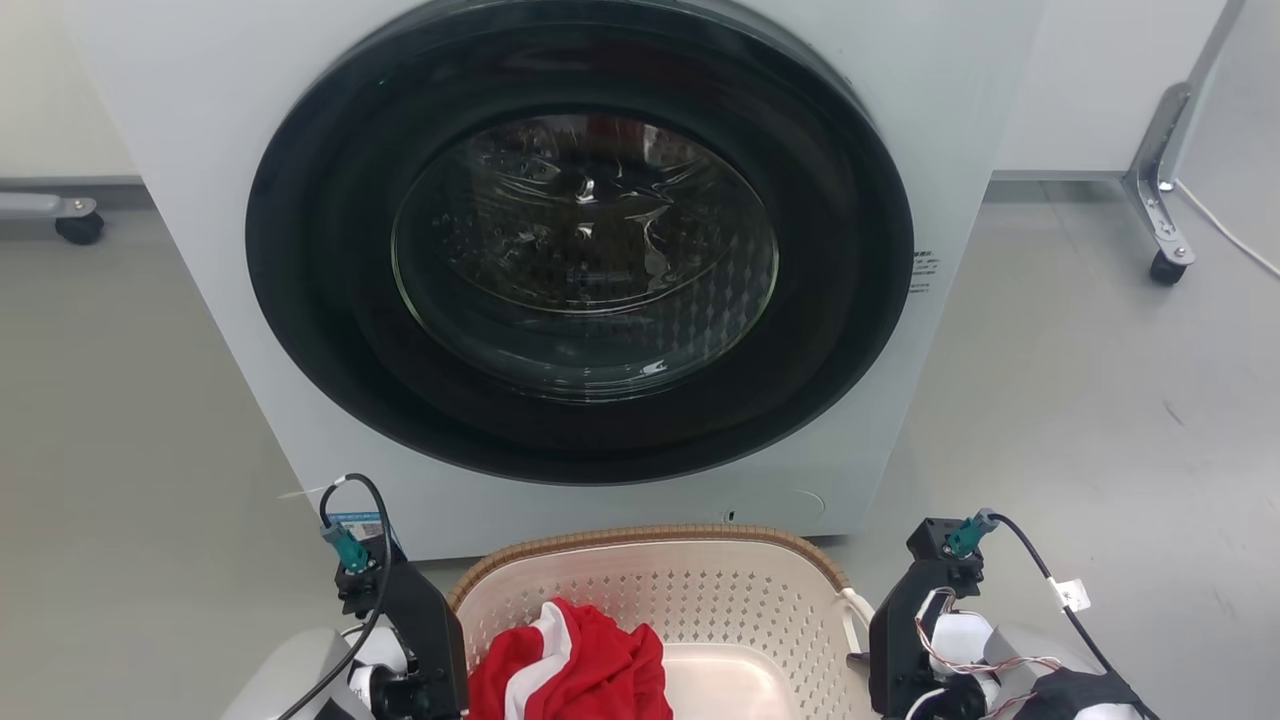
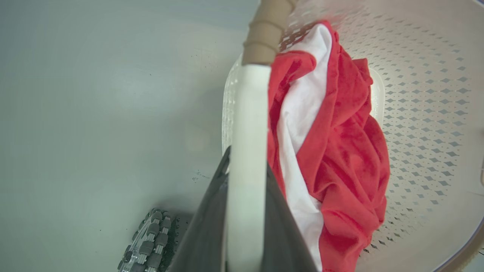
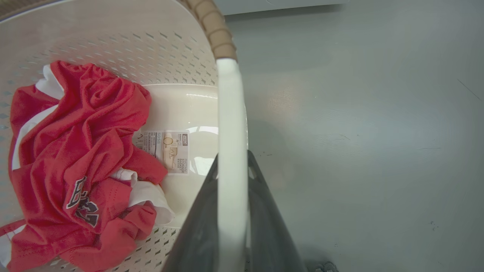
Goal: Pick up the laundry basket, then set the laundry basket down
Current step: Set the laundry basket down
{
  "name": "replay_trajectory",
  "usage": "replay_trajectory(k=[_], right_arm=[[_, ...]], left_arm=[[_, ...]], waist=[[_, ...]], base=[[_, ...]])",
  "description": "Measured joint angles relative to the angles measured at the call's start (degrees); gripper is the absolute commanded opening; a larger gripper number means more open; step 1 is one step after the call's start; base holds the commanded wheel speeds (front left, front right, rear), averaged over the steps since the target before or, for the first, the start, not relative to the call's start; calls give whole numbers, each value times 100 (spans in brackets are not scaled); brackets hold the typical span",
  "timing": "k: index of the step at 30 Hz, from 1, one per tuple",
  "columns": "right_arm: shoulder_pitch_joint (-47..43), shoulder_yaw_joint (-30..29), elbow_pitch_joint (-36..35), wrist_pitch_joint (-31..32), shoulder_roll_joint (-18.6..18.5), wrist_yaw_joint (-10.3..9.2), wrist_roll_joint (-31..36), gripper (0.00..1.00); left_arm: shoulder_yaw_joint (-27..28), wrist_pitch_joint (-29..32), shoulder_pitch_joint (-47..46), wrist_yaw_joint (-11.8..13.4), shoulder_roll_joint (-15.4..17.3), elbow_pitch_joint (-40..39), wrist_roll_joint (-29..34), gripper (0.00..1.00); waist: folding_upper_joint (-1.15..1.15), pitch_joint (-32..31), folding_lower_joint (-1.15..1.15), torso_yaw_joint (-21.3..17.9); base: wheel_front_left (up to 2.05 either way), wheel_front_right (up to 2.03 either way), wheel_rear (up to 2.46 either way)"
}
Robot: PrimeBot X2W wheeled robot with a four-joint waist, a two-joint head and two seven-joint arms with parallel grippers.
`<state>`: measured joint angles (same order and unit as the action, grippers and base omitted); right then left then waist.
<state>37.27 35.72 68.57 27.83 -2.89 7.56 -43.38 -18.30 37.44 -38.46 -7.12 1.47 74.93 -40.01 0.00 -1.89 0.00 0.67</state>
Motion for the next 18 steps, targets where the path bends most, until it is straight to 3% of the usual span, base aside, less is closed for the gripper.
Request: replay_trajectory(k=[18], right_arm=[[23,69,-146,-499,-92,0,-9,0]], left_arm=[[-85,-713,-54,4,-20,-194,51,0]], waist=[[0,668,0,-35]], base=[[0,0,0]])
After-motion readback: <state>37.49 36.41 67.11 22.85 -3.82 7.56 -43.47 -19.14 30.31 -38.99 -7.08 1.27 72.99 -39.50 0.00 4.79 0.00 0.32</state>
